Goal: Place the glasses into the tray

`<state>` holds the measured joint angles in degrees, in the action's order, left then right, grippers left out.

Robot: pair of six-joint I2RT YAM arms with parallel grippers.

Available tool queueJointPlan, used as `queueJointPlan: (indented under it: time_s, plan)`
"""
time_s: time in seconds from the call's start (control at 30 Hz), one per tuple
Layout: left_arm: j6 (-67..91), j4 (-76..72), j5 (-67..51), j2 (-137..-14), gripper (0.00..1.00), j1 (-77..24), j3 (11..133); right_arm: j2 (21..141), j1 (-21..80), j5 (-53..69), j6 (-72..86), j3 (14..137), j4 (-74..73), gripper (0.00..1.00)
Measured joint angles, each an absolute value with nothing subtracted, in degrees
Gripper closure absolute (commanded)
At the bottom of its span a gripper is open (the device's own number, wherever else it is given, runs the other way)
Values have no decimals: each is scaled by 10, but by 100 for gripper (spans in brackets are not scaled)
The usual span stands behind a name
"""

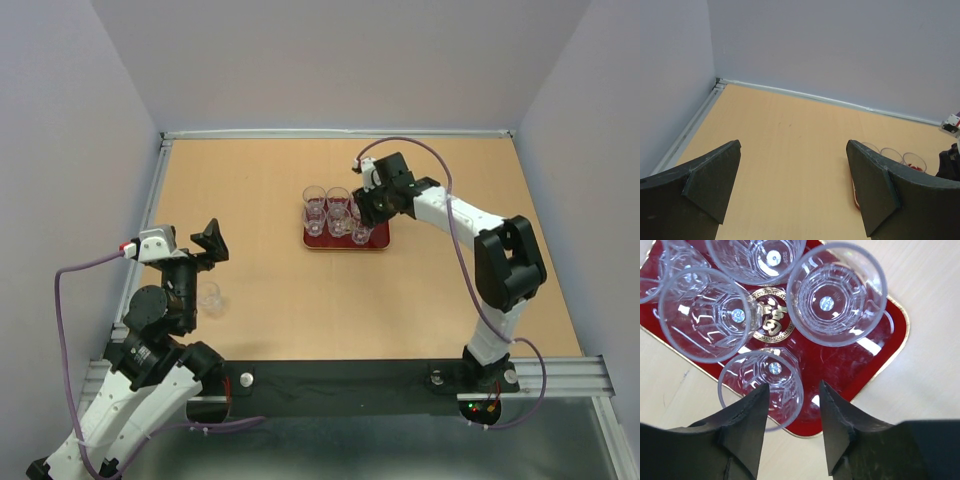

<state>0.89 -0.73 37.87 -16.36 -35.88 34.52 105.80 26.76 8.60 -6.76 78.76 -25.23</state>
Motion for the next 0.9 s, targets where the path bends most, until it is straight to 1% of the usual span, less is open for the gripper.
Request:
queueJointPlan:
  time_s: [0.1,0.3,0.47,0.7,0.9]
  plan:
    - [9,-7,377,-164,1,-359,345,1034,268,84,-79,788,-253,46]
    - [14,-6,375,-172,1,-359,345,945,265,78,-109,769,-250,46]
    - [44,11,360,-216,2,-359,354,864,241,96,-134,728,-248,46]
    - [163,105,305,-334,2,-359,439,741,165,151,-166,600,-236,46]
    - [342,216,271,-396,3,-355,463,685,123,203,-168,507,-222,46]
